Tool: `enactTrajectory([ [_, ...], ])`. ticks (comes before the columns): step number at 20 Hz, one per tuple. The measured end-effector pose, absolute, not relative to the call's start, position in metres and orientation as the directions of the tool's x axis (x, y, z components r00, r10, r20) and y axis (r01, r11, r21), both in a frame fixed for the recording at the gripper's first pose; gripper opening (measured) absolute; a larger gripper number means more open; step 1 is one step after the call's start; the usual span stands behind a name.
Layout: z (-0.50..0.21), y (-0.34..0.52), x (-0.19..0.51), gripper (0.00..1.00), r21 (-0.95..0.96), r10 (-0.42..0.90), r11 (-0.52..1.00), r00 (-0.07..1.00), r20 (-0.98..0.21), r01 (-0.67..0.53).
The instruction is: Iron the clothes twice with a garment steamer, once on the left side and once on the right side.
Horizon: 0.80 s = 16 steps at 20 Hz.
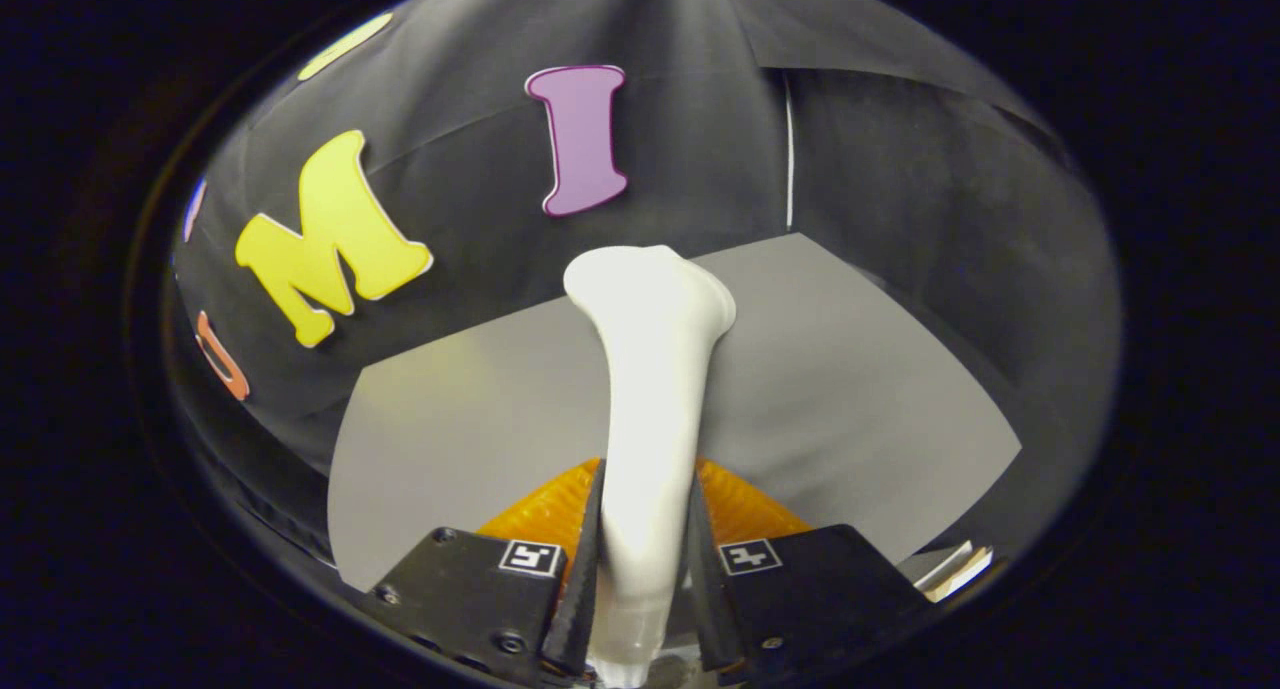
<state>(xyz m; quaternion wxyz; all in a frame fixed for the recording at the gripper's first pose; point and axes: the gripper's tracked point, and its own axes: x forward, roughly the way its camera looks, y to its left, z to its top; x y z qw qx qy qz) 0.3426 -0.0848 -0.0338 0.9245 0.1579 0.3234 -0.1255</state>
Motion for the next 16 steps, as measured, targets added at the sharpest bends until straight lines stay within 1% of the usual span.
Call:
enactTrajectory([
  [2,-0.029,-0.081,0.342,0.39,0.222,-0.12,0.921,0.775,-0.62,0.321],
  [5,-0.002,-0.073,0.337,0.35,0.203,-0.156,0.931,0.832,-0.533,0.304],
  [7,0.021,-0.054,0.33,0.34,0.217,-0.164,0.932,0.87,-0.464,0.291],
  [10,0.051,-0.023,0.305,0.34,0.182,-0.181,0.948,0.914,-0.363,0.26],
  [14,0.092,0.045,0.262,0.34,0.152,-0.129,0.974,0.962,-0.239,0.169],
  [16,0.103,0.081,0.246,0.34,0.104,-0.113,0.985,0.975,-0.193,0.135],
])
